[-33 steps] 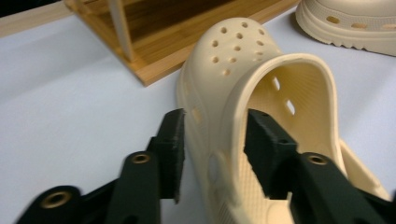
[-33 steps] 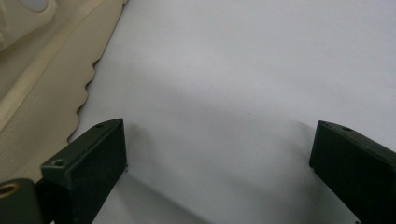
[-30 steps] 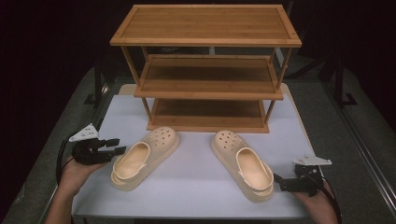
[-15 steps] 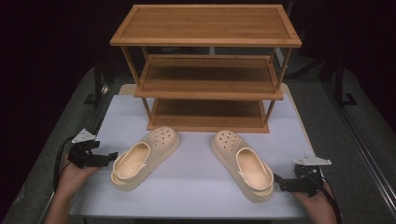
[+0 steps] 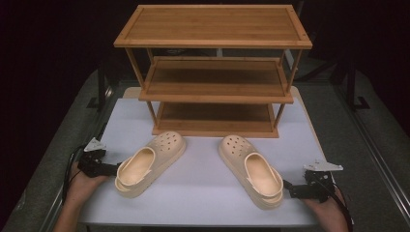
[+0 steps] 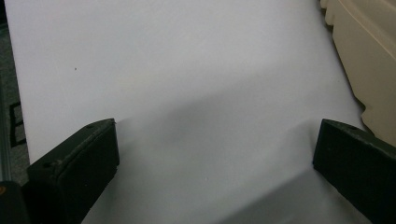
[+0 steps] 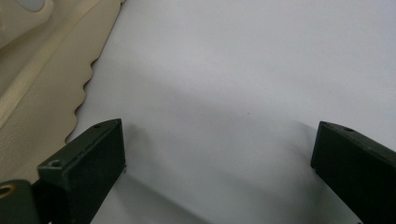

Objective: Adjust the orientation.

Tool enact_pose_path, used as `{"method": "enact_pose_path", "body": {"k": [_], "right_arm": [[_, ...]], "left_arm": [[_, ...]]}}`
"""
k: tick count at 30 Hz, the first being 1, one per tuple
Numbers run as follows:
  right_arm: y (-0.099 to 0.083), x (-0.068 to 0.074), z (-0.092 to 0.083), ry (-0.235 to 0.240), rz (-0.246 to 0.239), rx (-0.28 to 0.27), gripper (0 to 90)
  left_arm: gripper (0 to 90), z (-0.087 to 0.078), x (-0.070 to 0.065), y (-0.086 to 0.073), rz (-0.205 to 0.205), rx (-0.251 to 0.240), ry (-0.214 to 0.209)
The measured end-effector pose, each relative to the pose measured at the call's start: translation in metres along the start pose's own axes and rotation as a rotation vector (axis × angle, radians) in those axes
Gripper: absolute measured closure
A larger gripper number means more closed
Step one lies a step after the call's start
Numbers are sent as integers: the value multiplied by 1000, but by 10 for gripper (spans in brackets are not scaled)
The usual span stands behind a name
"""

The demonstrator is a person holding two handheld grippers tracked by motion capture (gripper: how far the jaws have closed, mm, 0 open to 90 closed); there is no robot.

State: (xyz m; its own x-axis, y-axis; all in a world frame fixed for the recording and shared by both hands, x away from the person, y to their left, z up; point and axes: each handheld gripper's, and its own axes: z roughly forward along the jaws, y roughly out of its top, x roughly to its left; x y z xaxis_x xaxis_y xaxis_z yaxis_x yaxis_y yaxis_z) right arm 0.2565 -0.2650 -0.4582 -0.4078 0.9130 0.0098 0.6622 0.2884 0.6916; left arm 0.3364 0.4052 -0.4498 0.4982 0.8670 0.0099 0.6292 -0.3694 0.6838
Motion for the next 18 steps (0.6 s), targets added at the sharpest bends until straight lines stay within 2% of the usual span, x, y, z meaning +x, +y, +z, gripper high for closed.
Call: {"method": "enact_pose_path", "body": {"k": [7, 10, 13, 14, 15, 17, 18], "right_arm": [[3, 0, 0, 1, -6, 21, 27], [6, 2, -2, -16, -24, 35, 55], [9, 2, -6, -23, -26, 26, 64], [10, 2, -8, -23, -22, 25, 79], [12, 1, -12, -14, -20, 12, 144], [13, 1, -14, -12, -15, 8, 145], [16, 1, -18, -7, -8, 2, 178]], "left_arm": [[0, 0, 0, 0, -2, 0, -2], [0, 0, 0, 0, -3, 0, -3], [0, 0, 0, 0, -4, 0, -3], [0, 0, 0, 0, -4, 0, -3], [0, 0, 0, 0, -5, 0, -3], [0, 0, 0, 0, -4, 0, -3], [0, 0, 0, 0, -3, 0, -3]]}}
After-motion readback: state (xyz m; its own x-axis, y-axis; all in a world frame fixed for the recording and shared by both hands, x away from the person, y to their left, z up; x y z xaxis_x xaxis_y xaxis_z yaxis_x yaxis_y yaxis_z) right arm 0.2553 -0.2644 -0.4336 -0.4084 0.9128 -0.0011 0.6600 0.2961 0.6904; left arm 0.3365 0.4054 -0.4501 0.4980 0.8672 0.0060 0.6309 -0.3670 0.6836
